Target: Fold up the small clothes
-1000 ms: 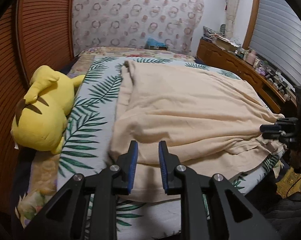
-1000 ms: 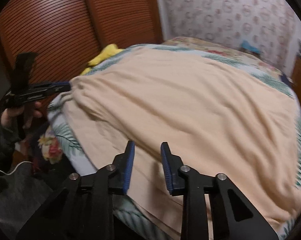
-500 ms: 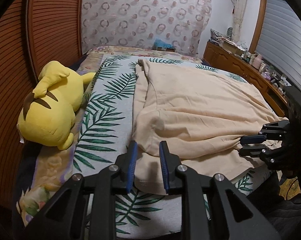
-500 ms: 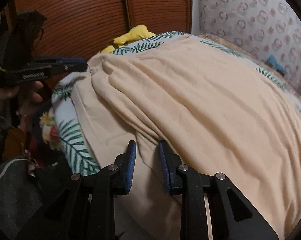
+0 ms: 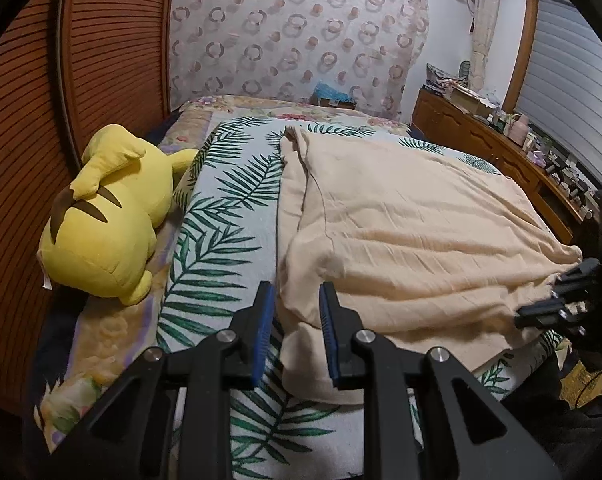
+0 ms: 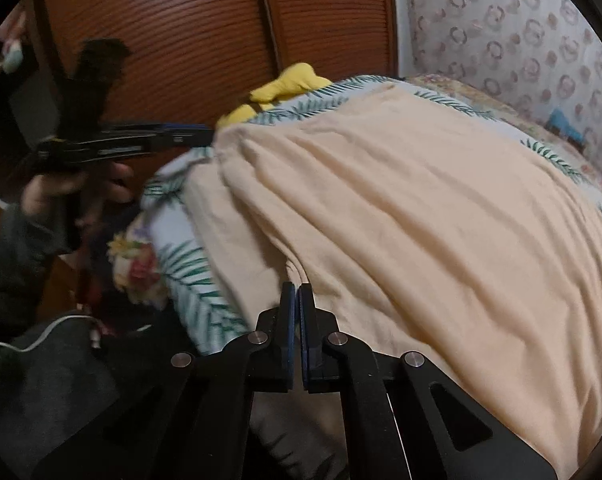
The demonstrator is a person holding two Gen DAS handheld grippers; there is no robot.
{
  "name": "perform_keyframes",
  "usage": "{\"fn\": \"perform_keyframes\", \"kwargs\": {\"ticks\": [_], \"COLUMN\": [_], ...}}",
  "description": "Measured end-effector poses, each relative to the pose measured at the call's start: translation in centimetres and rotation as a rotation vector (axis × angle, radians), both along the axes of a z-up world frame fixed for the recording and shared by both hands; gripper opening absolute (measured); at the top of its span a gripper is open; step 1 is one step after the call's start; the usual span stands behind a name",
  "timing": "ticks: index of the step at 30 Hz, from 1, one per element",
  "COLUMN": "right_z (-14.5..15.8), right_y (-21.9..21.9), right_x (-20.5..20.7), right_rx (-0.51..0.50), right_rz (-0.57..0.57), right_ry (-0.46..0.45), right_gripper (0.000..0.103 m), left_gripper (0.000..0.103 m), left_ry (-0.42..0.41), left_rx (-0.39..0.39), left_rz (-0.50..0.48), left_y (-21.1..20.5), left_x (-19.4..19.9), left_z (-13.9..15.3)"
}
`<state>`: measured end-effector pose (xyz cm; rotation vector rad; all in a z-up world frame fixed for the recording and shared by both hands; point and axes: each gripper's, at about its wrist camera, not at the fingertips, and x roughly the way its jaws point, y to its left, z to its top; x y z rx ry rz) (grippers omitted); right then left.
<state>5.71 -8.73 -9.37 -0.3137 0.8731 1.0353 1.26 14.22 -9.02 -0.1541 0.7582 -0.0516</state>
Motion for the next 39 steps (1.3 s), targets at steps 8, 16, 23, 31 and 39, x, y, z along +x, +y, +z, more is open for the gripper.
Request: {"fn": "perform_keyframes", "kwargs": {"ticks": [8,16,23,31,39], "right_z": [0.6,1.0,0.5,-1.9,-2.5], "right_y": [-0.8,-3.2,-6.8,-9.5,-9.5], "right_x": [-1.1,1.1,4.1,6.7,6.4], "right_rx": [0.013,0.012,-0.039,-0.122,-0.118], "right_rz": [-0.036,-0.164,-0.323,-0.437,-0.430], "right_ry": [-0.005,-0.040,-0.102,-0.104,-0.124], "right_gripper": [0.000,0.055,0.055,0.055,0.062], "left_gripper": [0.021,0.021,0.022,0.022,0.022], "left_ry": [0.020,0.064,0.099,0.093,0.087], "left_rx": [0.007,0.015,0.024,0.035,0.025], "left_rz": [-0.005,-0.002,-0.002,-0.013,0.000], "left_y": [-0.2,-0.2,-0.2,-0.4,-0.4], "left_x": [1.7,2.5,2.8,3.1,3.4], "left_z": [-0.7,-2.0,-3.1,-3.1,-3.2]}}
